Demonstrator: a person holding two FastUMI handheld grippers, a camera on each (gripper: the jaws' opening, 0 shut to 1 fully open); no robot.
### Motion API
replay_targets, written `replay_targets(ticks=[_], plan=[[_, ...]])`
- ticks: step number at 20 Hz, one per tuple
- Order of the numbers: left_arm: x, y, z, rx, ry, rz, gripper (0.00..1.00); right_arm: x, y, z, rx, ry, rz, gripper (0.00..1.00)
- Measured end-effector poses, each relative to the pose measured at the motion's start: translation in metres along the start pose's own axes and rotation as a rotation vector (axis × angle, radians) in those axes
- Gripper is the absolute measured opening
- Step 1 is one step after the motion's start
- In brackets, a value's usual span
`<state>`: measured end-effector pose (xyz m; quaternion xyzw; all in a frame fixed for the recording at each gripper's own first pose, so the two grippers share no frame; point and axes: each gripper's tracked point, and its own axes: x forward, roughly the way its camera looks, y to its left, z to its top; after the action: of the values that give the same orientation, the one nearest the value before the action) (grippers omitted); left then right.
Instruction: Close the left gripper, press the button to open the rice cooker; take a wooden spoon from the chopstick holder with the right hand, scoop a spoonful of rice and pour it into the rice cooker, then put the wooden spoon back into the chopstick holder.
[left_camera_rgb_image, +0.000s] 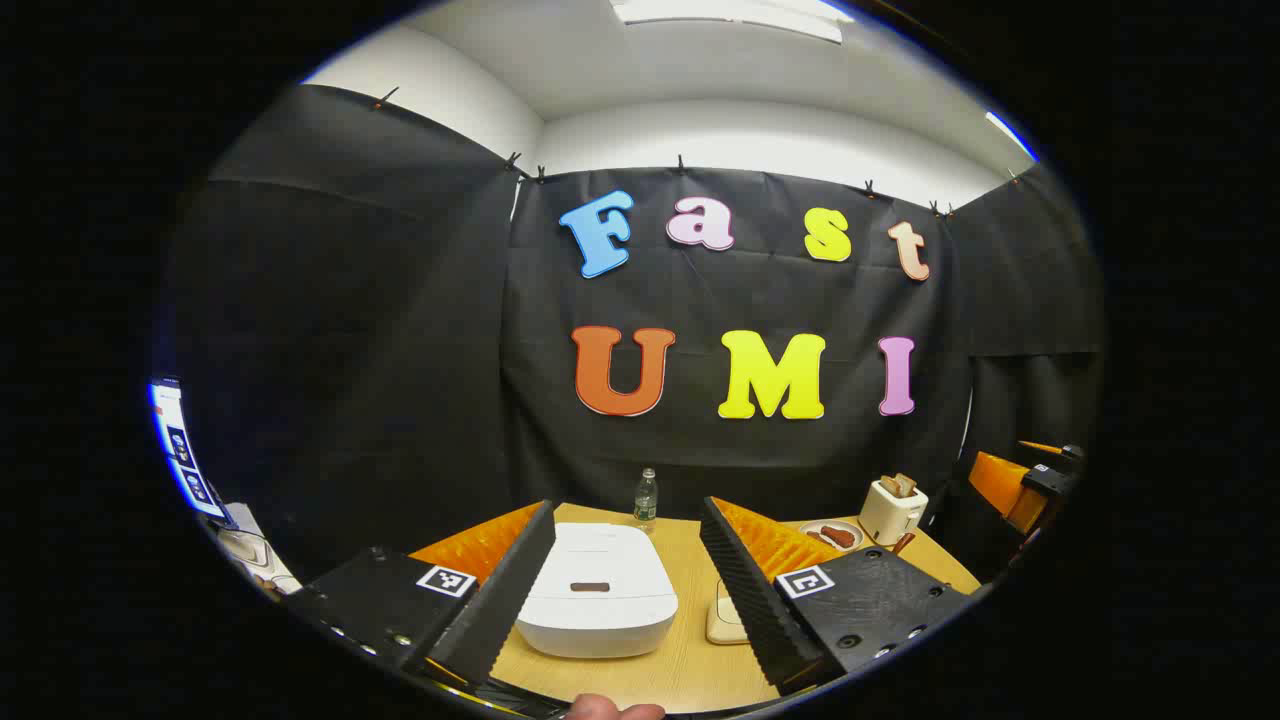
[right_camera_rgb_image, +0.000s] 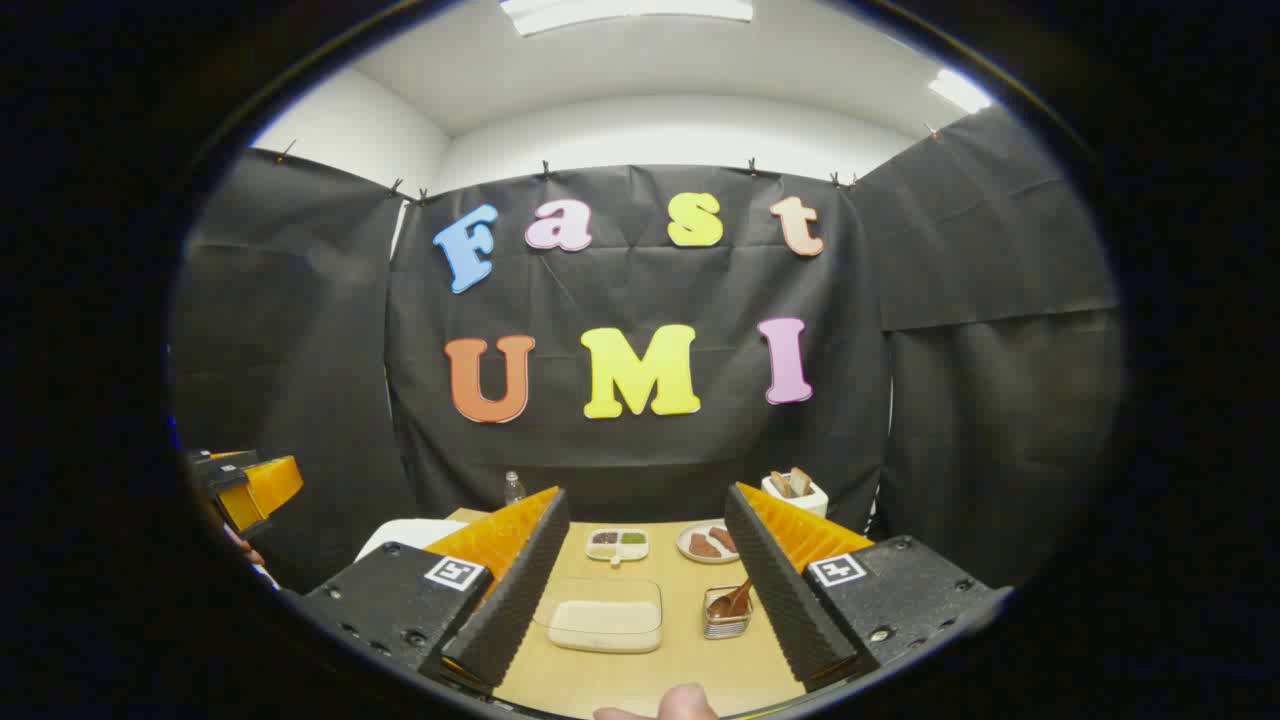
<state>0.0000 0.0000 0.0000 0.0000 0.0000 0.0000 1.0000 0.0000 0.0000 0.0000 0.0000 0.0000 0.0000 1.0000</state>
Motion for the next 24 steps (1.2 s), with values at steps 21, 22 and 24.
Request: replay_targets(ticks=[21, 22, 24], plan=[[-0.005, 0.000, -0.020, 0.032, 0.055, 0.000, 0.94, 0.003, -0.009, -0.014, -0.008, 0.047, 0.020, 1.00], [-0.002, 0.000, -0.024, 0.033, 0.063, 0.000, 0.94, 0.005, -0.011, -0.015, -0.008, 0.048, 0.021, 1.00], [0.005, 0.003, -0.028, 0.044, 0.086, 0.005, 0.91, 0.012, -0.018, -0.016, -0.015, 0.049, 0.023, 1.00]])
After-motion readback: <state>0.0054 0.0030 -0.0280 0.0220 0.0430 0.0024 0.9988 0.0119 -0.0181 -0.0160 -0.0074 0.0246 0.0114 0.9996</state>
